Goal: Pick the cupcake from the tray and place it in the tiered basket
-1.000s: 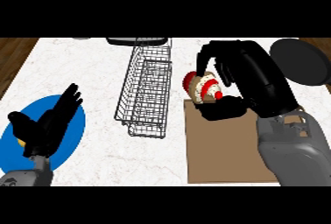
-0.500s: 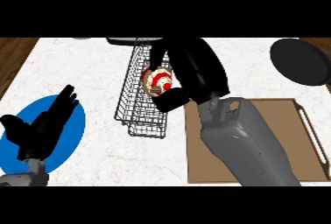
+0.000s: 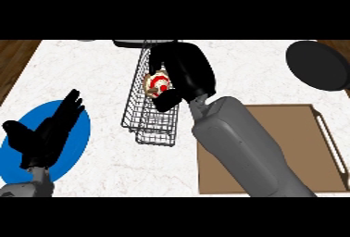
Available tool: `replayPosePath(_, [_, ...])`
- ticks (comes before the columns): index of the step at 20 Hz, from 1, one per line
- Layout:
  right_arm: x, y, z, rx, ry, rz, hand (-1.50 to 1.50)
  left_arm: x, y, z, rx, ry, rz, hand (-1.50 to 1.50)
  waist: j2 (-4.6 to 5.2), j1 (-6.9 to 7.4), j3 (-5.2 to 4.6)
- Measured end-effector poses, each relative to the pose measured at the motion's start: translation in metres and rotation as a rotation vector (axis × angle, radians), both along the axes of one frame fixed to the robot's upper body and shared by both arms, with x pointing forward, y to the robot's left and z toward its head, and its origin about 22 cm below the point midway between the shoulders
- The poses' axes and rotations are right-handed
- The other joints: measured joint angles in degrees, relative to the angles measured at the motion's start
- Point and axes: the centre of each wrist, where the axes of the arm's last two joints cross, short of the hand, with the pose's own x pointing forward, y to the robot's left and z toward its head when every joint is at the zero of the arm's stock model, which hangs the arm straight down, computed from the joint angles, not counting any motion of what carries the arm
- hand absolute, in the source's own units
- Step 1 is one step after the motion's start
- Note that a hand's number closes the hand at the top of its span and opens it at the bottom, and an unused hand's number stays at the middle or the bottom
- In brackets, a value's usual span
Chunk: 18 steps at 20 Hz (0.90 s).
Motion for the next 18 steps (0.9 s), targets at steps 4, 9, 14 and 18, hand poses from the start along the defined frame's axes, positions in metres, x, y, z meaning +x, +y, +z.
replayPosePath(4, [0.011, 0.01, -0.01, -0.008, -0.021, -0.027, 1.5, -0.001, -0.001, 0.001, -0.003, 0.002, -0.007, 0.0, 0.02, 0.15, -0.01])
replayPosePath(9, [0.019, 0.014, -0.025, 0.024, -0.076, -0.061, 1.5, -0.002, -0.002, -0.004, -0.001, 0.002, -0.014, 0.0, 0.13, 0.43, 0.0])
replayPosePath(14, [0.032, 0.02, -0.029, 0.127, -0.119, -0.093, -1.5, 0.002, 0.001, -0.004, 0.002, 0.002, -0.018, 0.0, 0.23, 0.9, 0.0])
replayPosePath(18, [0.039, 0.028, -0.038, 0.121, -0.125, -0.082, -1.5, 0.0, -0.005, -0.004, -0.003, 0.001, -0.025, 0.0, 0.21, 1.07, 0.0])
